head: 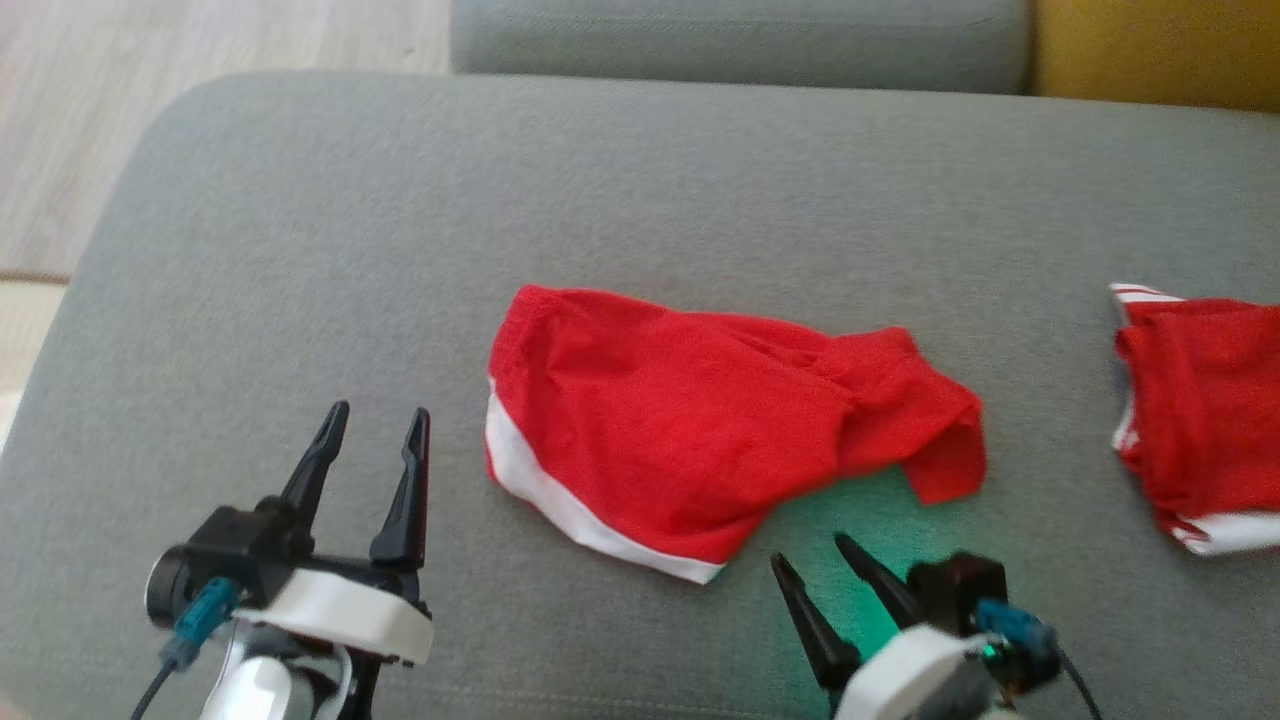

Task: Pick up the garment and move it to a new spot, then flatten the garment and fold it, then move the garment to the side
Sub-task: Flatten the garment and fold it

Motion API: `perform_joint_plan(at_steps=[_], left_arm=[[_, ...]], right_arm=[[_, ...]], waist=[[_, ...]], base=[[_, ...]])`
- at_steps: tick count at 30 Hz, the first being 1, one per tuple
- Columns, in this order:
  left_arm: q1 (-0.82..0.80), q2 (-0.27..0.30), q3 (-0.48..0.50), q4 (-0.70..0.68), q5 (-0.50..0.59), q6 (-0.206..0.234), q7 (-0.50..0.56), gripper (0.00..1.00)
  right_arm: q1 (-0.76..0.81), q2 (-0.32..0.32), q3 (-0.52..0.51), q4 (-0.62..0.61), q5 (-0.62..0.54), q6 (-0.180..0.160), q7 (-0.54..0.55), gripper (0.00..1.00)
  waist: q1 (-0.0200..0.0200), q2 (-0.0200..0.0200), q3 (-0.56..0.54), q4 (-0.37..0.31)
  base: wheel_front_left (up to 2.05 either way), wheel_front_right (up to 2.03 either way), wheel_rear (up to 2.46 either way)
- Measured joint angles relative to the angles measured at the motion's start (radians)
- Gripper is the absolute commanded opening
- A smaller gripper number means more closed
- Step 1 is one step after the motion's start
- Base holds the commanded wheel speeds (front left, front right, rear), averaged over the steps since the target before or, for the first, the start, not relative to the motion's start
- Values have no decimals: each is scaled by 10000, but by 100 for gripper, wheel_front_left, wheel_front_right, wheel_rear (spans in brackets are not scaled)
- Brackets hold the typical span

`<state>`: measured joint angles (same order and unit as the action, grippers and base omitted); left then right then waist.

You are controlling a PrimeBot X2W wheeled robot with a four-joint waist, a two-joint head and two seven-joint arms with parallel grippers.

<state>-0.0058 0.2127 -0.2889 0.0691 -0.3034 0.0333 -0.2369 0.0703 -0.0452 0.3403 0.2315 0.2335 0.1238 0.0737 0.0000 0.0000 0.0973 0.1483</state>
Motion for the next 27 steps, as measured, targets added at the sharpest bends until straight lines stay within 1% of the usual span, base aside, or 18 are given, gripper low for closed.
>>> perform_joint_plan(at_steps=[2, 7, 8, 9, 10, 11, 12, 13, 16, 20, 25, 27], left_arm=[[-125, -25, -23, 56, 0, -84, -25, 100], [-453, -163, -102, 286, 0, -173, -67, 100], [-453, -163, -102, 286, 0, -173, -67, 100], [-535, -228, -132, 324, 2, -253, -111, 100], [-576, -251, -148, 345, 2, -259, -111, 100], [-576, -251, -148, 345, 2, -259, -111, 100], [-650, -286, -153, 376, 10, -288, -113, 100], [-658, -288, -150, 378, 15, -301, -113, 100], [-660, -307, -146, 408, 17, -303, -113, 100], [-658, -316, -113, 407, 31, -334, -125, 100], [-653, -343, 75, 362, 119, -336, -125, 100], [-646, -347, 117, 320, 119, -347, -125, 100]], right_arm=[[-484, -2, 190, 456, 305, 0, -244, 100], [-1525, -21, 529, 1799, 732, 2, -330, 100], [-1525, -21, 529, 1799, 732, 2, -330, 100], [-1778, -42, 663, 2228, 894, 0, -336, 100], [-1901, -48, 729, 2357, 1003, 2, -385, 100], [-1901, -48, 729, 2357, 1003, 2, -385, 60], [-2138, -50, 840, 2497, 1172, 2, -477, 15], [-2244, -50, 878, 2560, 1233, 2, -481, 0], [-2261, -50, 711, 2619, 1302, 0, -675, 0], [-2050, -50, 341, 2309, 1254, 2, -802, 0], [-1338, -48, -594, 849, 1101, 2, -821, 0], [-1000, -46, -1026, 153, 1053, 2, -652, 0]], waist=[[0, 0, 138, 172], [1, 0, 459, 524], [1, 0, 459, 524], [0, 0, 565, 635], [0, 0, 613, 683], [0, 0, 613, 683], [0, 0, 694, 748], [0, 0, 733, 765], [0, 0, 751, 746], [1, 0, 746, 623], [0, 0, 721, 279], [0, 0, 712, 126]], base=[[0, 0, 0], [0, 0, 0], [0, 0, 0], [0, 0, 0], [0, 0, 0], [0, 0, 0], [0, 0, 0], [0, 0, 0], [0, 0, 0], [0, 0, 0], [0, 0, 0], [0, 0, 0]])
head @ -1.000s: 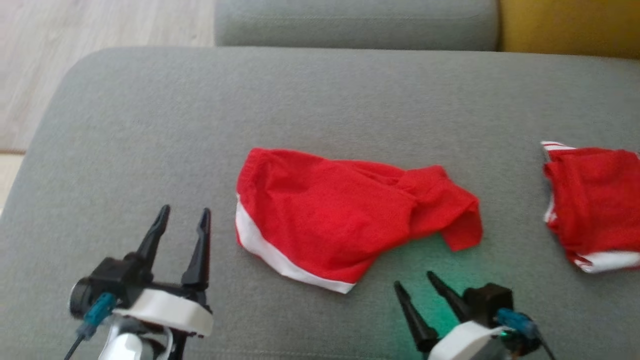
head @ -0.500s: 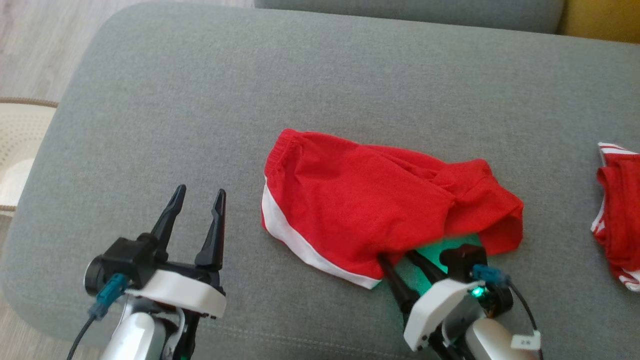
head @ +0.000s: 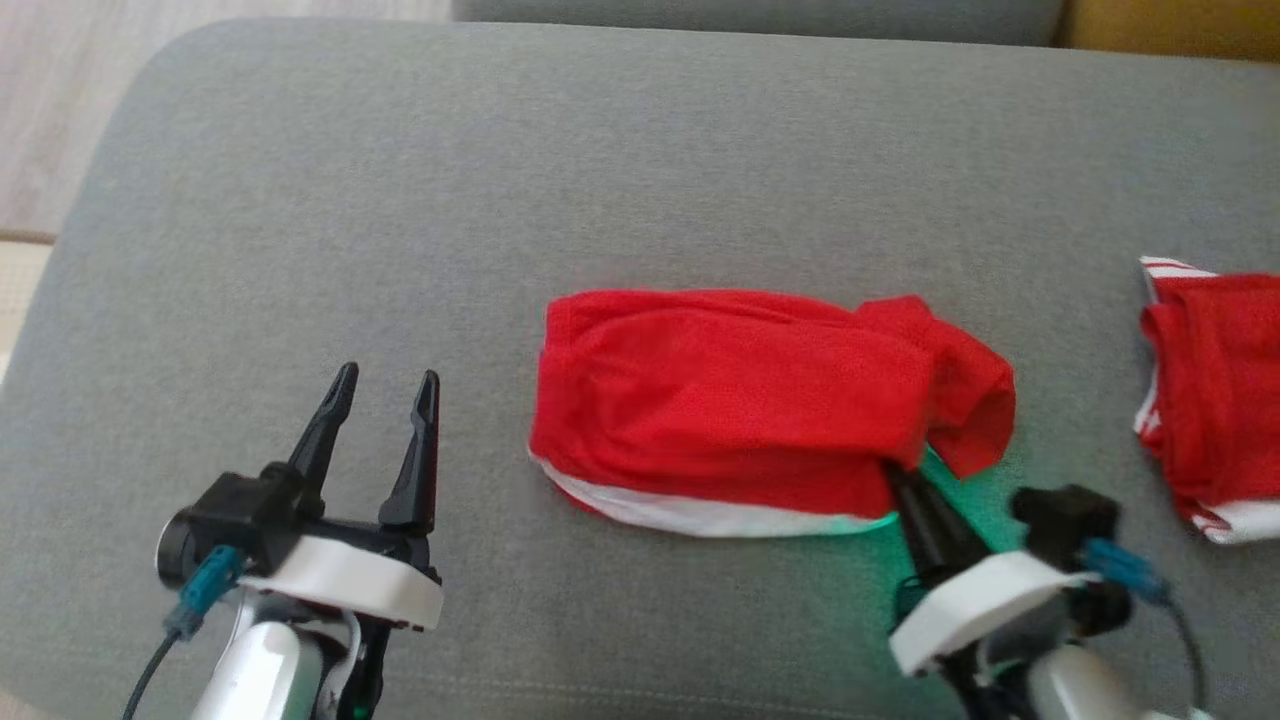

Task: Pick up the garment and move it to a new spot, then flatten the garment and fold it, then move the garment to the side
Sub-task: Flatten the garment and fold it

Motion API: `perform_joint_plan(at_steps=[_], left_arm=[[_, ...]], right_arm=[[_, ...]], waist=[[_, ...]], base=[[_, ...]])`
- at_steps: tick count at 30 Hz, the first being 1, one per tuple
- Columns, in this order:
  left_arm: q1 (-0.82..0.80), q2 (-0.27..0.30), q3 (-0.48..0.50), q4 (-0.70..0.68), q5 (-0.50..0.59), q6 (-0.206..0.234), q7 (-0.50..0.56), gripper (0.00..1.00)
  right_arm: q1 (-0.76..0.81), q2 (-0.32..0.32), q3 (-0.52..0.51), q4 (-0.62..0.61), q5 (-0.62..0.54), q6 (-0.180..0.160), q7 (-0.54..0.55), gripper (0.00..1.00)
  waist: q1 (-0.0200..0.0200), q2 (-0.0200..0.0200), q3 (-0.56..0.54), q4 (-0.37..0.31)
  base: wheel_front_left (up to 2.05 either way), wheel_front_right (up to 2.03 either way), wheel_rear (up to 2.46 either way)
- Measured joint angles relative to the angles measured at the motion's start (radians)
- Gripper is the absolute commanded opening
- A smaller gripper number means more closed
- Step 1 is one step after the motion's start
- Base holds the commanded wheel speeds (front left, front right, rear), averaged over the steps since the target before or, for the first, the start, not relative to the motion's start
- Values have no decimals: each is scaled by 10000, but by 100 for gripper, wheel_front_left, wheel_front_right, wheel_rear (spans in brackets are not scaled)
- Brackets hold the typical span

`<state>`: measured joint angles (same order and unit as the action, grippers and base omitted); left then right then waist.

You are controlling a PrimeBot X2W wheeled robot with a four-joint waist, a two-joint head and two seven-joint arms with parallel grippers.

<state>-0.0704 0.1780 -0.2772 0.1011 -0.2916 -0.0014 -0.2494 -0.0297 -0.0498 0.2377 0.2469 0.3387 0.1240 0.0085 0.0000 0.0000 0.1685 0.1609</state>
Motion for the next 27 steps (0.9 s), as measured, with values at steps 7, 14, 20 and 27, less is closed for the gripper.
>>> perform_joint_plan(at_steps=[7, 14, 20, 27], left_arm=[[15, -73, 36, -46, 90, -79, 0, 100], [16, -192, 44, -50, 92, -236, 0, 100], [11, -267, 58, -27, 92, -353, 0, 100], [-12, -382, 58, 36, 104, -504, 0, 100]], right_arm=[[847, 17, -1745, -2128, -320, -2, 545, 0], [670, 29, -2236, -2997, -1248, -2, 846, 0], [121, 27, -788, -2489, -1496, -2, 986, 0], [-184, 19, 558, -915, -1060, -2, 936, 100]], waist=[[0, 0, -41, -397], [0, 0, -6, -410], [0, 0, 57, -232], [0, 0, 212, -45]], base=[[0, 0, 0], [0, 0, 0], [0, 0, 0], [0, 0, 0]])
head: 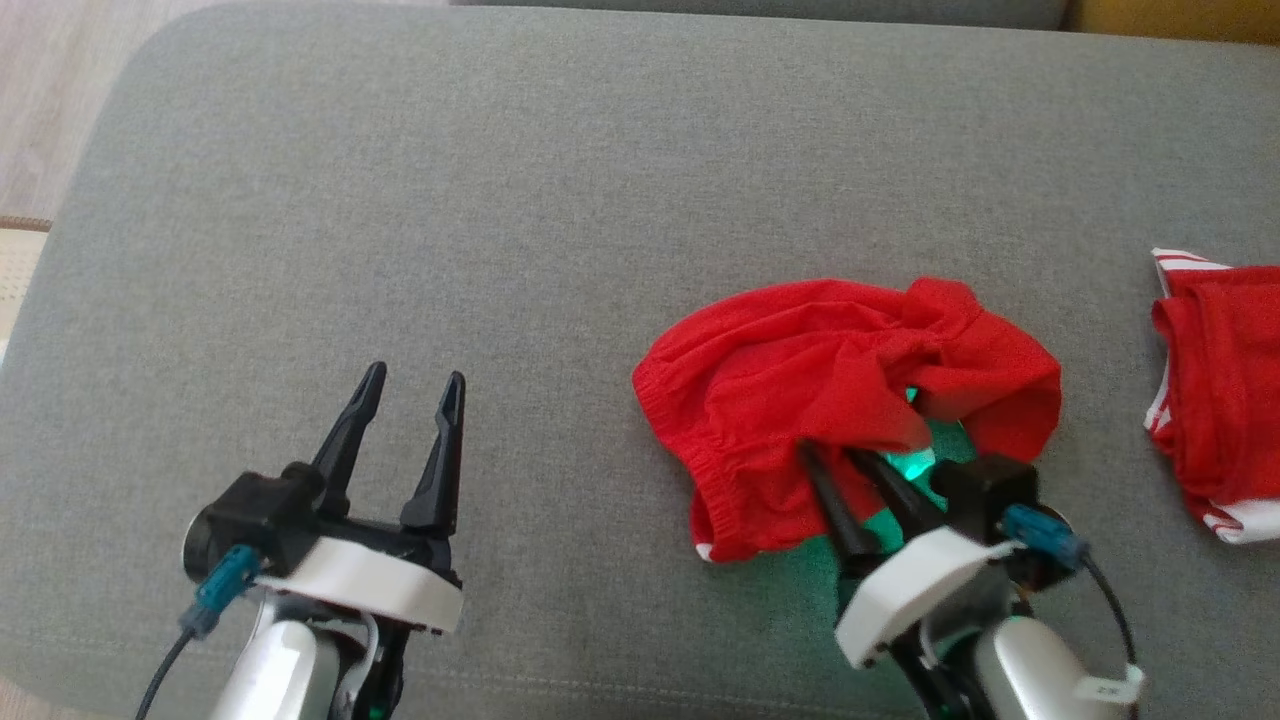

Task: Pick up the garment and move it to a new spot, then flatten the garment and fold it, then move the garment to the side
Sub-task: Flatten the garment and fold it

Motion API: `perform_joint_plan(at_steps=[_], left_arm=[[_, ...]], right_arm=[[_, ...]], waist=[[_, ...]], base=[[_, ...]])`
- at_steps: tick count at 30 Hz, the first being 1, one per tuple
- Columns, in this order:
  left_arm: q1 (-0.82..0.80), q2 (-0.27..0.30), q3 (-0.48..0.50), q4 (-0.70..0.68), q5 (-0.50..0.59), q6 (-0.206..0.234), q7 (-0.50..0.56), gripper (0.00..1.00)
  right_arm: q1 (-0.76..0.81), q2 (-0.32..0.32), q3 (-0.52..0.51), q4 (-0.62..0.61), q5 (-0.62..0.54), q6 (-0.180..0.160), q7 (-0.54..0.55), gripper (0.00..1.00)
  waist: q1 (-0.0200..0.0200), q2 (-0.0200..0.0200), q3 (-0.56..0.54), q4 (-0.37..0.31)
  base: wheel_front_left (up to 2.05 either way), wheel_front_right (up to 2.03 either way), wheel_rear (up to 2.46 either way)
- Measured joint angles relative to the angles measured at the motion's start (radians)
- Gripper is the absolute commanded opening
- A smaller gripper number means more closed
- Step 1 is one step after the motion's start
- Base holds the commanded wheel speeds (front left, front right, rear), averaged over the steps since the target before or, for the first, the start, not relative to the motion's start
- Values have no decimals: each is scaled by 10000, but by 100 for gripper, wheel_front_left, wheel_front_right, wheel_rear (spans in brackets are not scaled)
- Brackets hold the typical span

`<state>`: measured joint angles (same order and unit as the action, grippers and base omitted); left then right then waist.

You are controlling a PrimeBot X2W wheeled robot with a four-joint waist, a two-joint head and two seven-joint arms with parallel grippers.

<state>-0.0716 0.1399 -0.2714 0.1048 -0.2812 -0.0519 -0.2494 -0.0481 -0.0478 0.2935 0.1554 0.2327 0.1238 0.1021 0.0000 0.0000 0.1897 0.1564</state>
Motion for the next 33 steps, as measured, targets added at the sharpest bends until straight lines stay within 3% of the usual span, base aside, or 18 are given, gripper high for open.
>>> perform_joint_plan(at_steps=[6, 12, 25, 33], left_arm=[[-2, -21, 130, 42, 94, -21, 0, 100], [35, -6, 270, 48, 184, 38, 0, 100], [928, 232, 351, -276, 616, 614, 13, 100], [1523, 384, 314, -585, 688, 792, 203, 100]], right_arm=[[-440, -10, 777, -105, 194, 0, -617, 100], [-414, -12, 619, -874, 188, 0, -1158, 100], [709, -6, -2176, -2286, -1003, 0, -1078, 100], [1738, 19, -2654, -2615, -1198, 0, -658, 100]], waist=[[0, 0, -50, -41], [0, 0, -369, -202], [0, 0, -1273, -521], [0, 0, -1596, -596]], base=[[0, 0, 0], [0, 0, 0], [0, 0, 0], [0, 0, 0]])
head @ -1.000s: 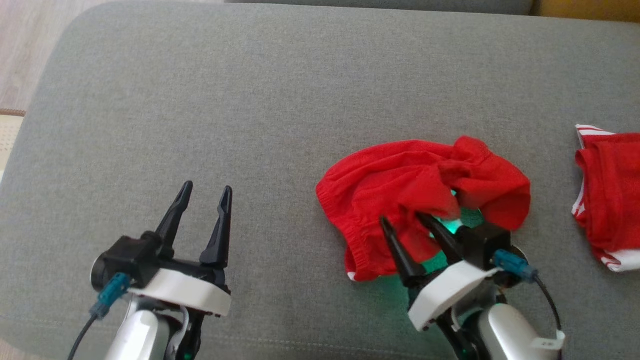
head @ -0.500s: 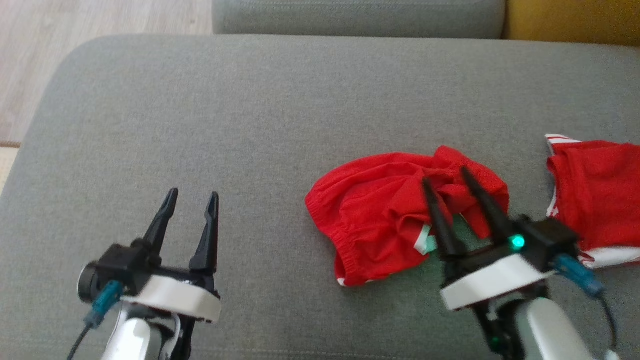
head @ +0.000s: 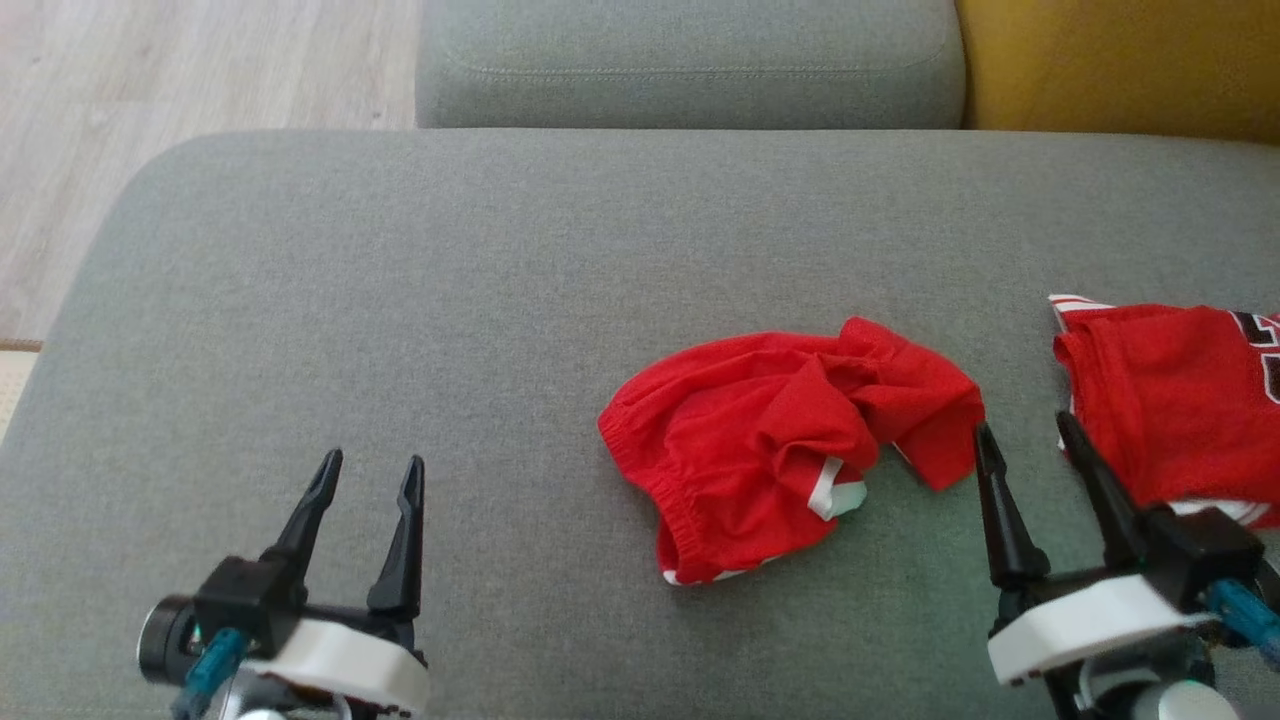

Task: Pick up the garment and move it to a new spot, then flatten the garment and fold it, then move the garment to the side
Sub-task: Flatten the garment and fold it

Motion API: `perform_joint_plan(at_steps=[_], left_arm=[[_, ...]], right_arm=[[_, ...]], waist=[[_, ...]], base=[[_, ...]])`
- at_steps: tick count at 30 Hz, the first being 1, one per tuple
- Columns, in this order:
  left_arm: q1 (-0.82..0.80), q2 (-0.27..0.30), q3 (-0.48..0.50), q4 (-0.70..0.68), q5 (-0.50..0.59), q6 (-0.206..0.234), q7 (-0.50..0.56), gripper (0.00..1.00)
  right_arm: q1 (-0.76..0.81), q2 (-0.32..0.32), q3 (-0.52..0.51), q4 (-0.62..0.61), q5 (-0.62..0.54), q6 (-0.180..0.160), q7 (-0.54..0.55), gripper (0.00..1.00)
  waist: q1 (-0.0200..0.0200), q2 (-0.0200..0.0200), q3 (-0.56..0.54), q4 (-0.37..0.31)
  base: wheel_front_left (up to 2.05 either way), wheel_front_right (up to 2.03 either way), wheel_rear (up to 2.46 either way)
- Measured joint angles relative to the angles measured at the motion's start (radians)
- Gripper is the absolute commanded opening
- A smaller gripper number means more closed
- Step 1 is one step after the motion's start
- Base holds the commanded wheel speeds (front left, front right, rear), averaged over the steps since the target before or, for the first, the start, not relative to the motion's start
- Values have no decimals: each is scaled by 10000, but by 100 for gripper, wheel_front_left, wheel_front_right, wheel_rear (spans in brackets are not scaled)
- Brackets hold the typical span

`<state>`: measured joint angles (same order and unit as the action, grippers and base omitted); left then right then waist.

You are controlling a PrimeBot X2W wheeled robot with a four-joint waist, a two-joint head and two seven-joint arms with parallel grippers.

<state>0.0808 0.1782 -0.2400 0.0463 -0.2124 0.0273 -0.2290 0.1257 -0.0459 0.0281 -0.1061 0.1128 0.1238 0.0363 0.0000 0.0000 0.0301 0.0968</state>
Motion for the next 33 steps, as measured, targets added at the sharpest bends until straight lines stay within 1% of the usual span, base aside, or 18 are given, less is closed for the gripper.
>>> perform_joint_plan(at_steps=[3, 20, 24, 27, 30, 33], left_arm=[[131, 15, -2, -100, -12, 81, 77, 100], [176, 48, -65, -242, -35, 142, 159, 100], [167, 58, -79, -247, -36, 169, 159, 100], [87, 59, -125, -249, -38, 163, 159, 100], [-207, 56, -203, -234, -119, 67, 150, 100], [-569, 33, -360, -186, -119, 2, 109, 100]], right_arm=[[165, 10, -12, -125, 2, 0, 23, 100], [165, 12, -6, -161, 104, 0, 82, 100], [161, 12, 102, -58, 96, 0, 249, 100], [49, 12, 464, 408, -12, 0, 408, 100], [-208, 12, 930, 1193, -73, 0, 445, 100], [-736, 10, 1191, 2017, -73, 0, 416, 100]], waist=[[0, 0, -25, -25], [0, 0, 101, -81], [0, 0, 177, -45], [0, 0, 310, 41], [0, 0, 481, 197], [0, 0, 670, 391]], base=[[0, 0, 0], [0, 0, 0], [0, 0, 0], [0, 0, 0], [0, 0, 0], [0, 0, 0]])
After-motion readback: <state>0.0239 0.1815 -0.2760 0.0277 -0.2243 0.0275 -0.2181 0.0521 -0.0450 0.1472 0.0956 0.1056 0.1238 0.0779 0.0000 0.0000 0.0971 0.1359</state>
